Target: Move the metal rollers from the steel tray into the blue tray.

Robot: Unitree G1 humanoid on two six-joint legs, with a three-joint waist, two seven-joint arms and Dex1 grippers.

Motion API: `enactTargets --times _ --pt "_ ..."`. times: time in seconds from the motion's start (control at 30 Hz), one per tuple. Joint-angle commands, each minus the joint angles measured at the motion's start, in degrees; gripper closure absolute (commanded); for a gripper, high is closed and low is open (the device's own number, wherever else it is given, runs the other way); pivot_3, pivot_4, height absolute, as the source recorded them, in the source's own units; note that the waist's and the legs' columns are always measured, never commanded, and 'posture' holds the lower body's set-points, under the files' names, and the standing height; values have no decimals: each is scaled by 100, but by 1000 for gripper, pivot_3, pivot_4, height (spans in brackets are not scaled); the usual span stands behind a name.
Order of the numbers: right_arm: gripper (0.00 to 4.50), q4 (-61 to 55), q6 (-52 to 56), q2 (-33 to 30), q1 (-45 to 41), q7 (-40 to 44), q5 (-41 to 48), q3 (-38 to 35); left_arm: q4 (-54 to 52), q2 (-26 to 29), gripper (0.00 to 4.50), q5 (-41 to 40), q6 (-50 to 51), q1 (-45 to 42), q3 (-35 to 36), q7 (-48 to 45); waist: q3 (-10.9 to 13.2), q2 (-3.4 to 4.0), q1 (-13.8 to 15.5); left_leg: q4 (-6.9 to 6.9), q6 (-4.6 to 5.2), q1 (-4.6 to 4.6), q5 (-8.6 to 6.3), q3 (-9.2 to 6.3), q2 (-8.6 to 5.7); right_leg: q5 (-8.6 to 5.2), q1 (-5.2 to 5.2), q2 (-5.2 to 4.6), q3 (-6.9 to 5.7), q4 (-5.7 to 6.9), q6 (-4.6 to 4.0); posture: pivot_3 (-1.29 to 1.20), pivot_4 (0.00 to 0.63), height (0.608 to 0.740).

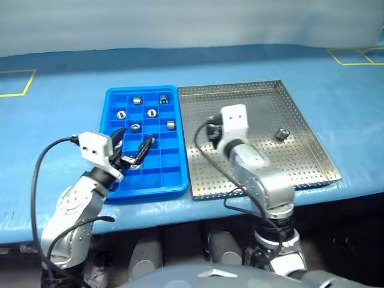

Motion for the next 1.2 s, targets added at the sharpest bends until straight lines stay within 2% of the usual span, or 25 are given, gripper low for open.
enactTargets --times 0.03,0.23,0.37,0.57,0.63,0.83,0.87,0.97,1.07,1.13,1.2 --pt "2838 -197 258 228 -270 227 226 416 -291 124 0 13 -167 163 181 -103 -1 -1 52 -2 0 0 0 -1 0 1 0 -2 0 0 -4 13 150 740" --pt "2838 102 557 312 -307 502 377 942 -393 104 0 -55 -203 386 213 -111 -3 -7 203 2 0 -7 0 -13 5 4 7 -24 -10 -10 -11 41 150 740" --pt "2838 4 963 301 -59 643 570 879 -429 81 0 -51 -208 431 180 -105 -4 -7 254 4 -1 -4 0 -11 7 3 7 -22 -13 -8 -9 42 150 740" --pt "2838 113 1329 -35 215 523 423 1051 -365 83 0 -69 -194 329 93 -154 -6 -9 257 0 -1 0 0 -12 1 -4 7 -15 -22 -5 -11 21 150 740" --pt "2108 36 1326 -3 214 490 438 924 -344 106 0 -87 -183 256 27 -208 -8 -11 264 2 -1 1 0 -13 -4 -9 11 -16 -22 -6 -3 21 150 740" --pt "196 -315 868 257 -28 223 367 -140 -315 105 0 -103 -132 45 -152 -294 -10 -15 300 16 -1 -4 0 -14 -6 -7 15 -26 -21 -10 10 -2 150 740" --pt "26 -311 810 273 -83 170 352 -345 -301 103 0 -95 -127 17 -181 -298 -10 -15 297 17 -1 -4 0 -13 -6 -7 15 -26 -21 -11 11 -19 150 740" --pt "26 5 54 238 -331 -442 14 -1372 -251 72 0 -123 -112 -105 -334 -350 -7 -9 258 17 -2 -8 0 -10 -14 -6 10 -22 -21 -8 11 -30 150 740" --pt "26 820 -1401 276 -478 -1641 -513 -2292 -207 26 0 -125 -116 -202 -439 -357 -8 -10 231 8 -2 -6 0 -7 -13 0 7 -15 -20 -6 0 -41 150 740" --pt "26 1507 -2367 259 -567 -2377 -814 -2666 -139 2 0 -116 -131 -258 -495 -379 -8 -10 211 0 -2 -5 0 -5 -14 6 5 -15 -19 -6 -12 -52 150 740" --pt "26 2241 -3041 162 -682 -2731 -926 -2873 -97 -26 0 -106 -137 -299 -563 -404 -8 -9 166 -8 -2 -7 0 -1 -16 11 1 -15 -12 -7 -11 -54 150 740"
